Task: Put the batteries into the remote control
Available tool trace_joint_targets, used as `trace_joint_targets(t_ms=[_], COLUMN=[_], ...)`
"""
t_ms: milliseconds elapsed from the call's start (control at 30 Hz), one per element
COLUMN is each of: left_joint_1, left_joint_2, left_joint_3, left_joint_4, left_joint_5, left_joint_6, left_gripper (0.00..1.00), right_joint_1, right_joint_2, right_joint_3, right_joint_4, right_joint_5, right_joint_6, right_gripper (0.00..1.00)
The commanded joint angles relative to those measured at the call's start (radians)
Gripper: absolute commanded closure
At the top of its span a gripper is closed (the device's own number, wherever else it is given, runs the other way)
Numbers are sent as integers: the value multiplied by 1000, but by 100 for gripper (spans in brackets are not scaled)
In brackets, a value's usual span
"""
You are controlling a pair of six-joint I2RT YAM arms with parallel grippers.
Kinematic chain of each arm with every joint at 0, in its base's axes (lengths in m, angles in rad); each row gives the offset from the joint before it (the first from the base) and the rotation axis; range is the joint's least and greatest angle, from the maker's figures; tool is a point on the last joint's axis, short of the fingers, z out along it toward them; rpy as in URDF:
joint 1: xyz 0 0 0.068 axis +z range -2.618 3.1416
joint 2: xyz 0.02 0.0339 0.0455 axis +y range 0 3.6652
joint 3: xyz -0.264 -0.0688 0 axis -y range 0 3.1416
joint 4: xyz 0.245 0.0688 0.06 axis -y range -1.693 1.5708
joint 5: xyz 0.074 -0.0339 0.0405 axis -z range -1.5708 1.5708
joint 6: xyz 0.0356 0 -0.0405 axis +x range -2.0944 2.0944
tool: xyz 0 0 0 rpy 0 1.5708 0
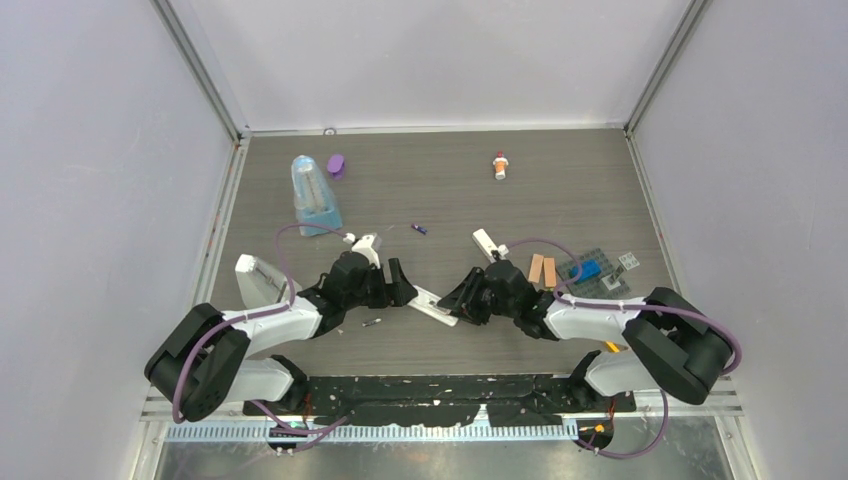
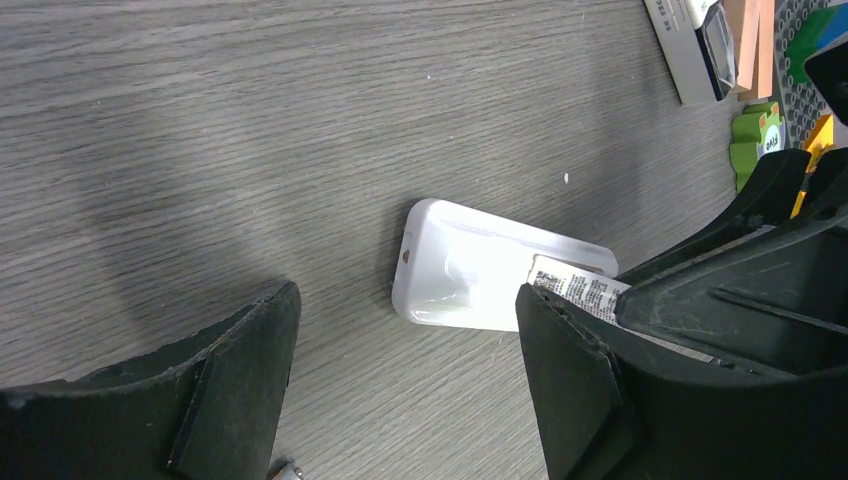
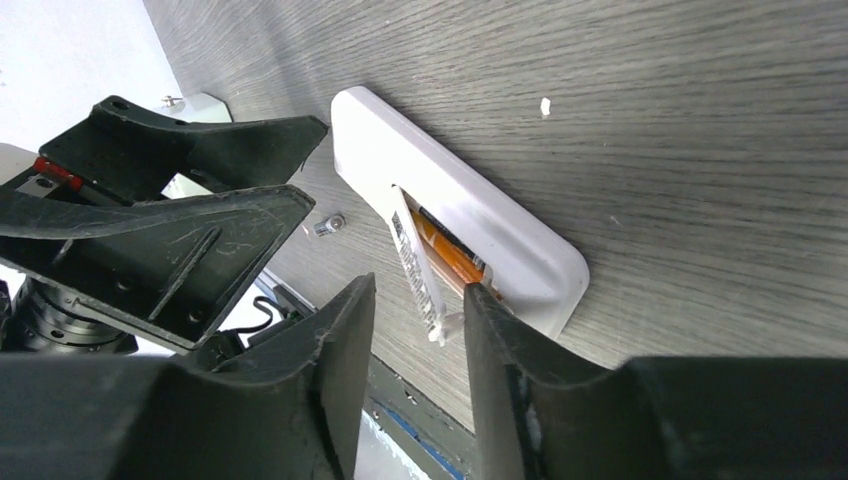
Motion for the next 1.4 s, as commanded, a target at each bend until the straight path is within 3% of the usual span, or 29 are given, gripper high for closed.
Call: trace_joint_targets(t_ms=[0,133,233,400,533,933,1367], left_joint_1=[4,4,4,5,4,4,4], left_joint_2=[-2,-2,-4,0,1,11,28], left_joint_3=[16,21,25,34,32,37,36], left_joint_4=[40,31,25,14,11,12,31], left_joint_5=[-12,-13,-17,-20,-20,-21,-12], left_joint_6=[6,5,9,12,12,21,18], left_gripper=[20,20,20,20,20,20,20], right_joint_1=[4,5,4,5,7,27,27], right_joint_2=[-66,-106,-128,-131,-94,-93,-24], right_joint_3=[45,75,99,155,183,189,210], right_joint_4=[-85,-159,-208,-358,-413,-442,-414], right_joint_5=[23,31,28,40,41,77,82], right_joint_6=[3,-16,-28,-75,-97,-104,-116], right_gripper=[53,45,45,57,59,58,75])
